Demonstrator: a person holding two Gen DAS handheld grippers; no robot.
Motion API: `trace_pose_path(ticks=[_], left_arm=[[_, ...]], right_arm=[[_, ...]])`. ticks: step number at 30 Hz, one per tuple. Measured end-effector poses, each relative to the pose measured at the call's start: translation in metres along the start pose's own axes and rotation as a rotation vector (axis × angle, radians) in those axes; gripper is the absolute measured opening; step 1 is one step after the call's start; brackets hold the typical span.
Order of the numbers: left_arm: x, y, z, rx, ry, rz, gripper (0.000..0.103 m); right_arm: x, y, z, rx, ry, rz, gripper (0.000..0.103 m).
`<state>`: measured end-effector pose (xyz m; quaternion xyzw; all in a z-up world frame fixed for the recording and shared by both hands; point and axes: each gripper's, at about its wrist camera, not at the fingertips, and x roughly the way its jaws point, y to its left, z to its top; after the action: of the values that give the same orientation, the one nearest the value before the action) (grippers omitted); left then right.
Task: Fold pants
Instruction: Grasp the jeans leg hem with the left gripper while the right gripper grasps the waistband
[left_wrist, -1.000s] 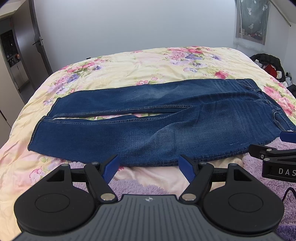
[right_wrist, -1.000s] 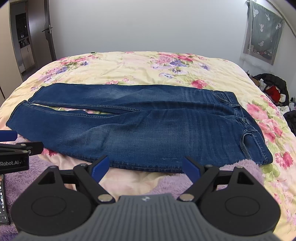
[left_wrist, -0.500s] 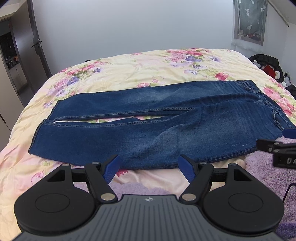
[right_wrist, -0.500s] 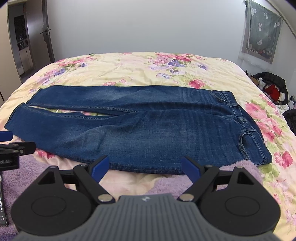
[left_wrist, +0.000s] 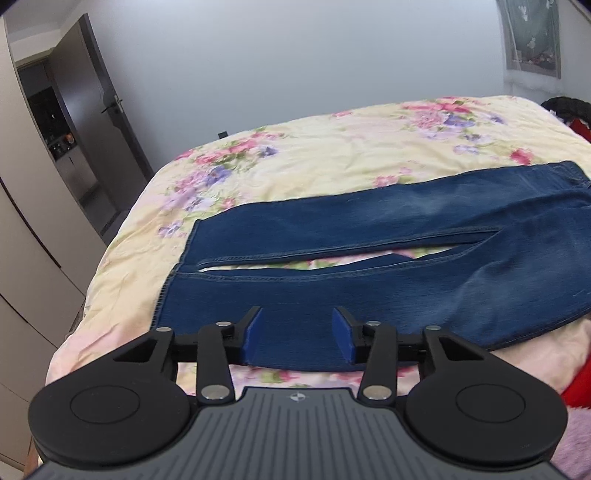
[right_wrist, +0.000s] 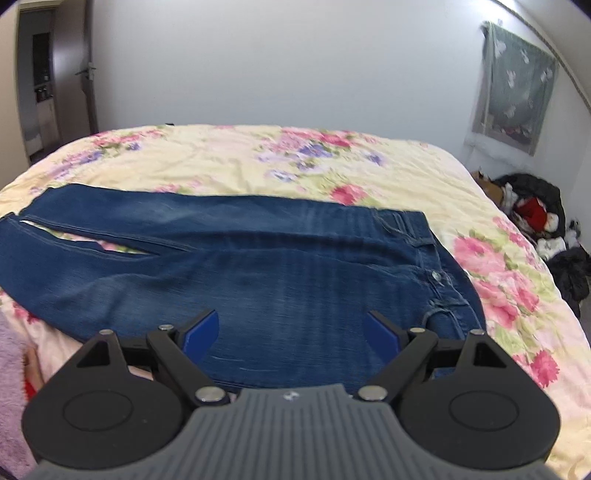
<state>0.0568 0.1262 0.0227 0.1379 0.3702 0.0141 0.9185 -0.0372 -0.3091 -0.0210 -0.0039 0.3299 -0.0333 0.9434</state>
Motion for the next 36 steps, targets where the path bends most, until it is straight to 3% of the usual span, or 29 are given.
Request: trace_pose_path(ticks=[3,5,11,14,17,21,24,28,29,31,36], left_arm=[[0.021,0.019,-0.002,0.035,0.015,0.02,0.04],[0.039,0.027,-0.007,0.088,0.024,0.03,0.04],[0.097,0.039,-0.041,0.288,0.162,0.027,0.04],[0.12,0.039,-0.062,0.408,0.223,0.036,0.04],[0.14,0.037,-0.076,0.519,0.265,0.047,0.048],[0.157,0.022,-0.088,0.659,0.257,0.093,0.051],[0.168,0.01,-0.093,0.729,0.234,0.119,0.052],[0.185,-0.004,-0.093,0.759,0.268,0.154,0.051],[0.187,-0.006,-0.091,0.749,0.266,0.166,0.049],[0.185,-0.008,-0.084,0.691,0.264,0.175,0.029],[0.169,-0.009,-0.065,0.615,0.194,0.208,0.009]], right_arm=[[0.017,-0.025,0.005,0.01,0.043,-0.045,0.078],[0.03,-0.039,0.008,0.004,0.078,-0.072,0.066],[0.065,-0.078,0.006,0.055,0.209,-0.146,0.051],[0.078,-0.099,-0.004,0.139,0.281,-0.16,0.049],[0.088,-0.113,-0.012,0.201,0.33,-0.173,0.049],[0.098,-0.122,-0.017,0.242,0.37,-0.181,0.049],[0.103,-0.124,-0.019,0.255,0.392,-0.177,0.049],[0.112,-0.127,-0.022,0.265,0.419,-0.182,0.049],[0.113,-0.128,-0.022,0.269,0.423,-0.184,0.049],[0.113,-0.129,-0.022,0.269,0.426,-0.187,0.049],[0.112,-0.128,-0.023,0.249,0.426,-0.172,0.047]])
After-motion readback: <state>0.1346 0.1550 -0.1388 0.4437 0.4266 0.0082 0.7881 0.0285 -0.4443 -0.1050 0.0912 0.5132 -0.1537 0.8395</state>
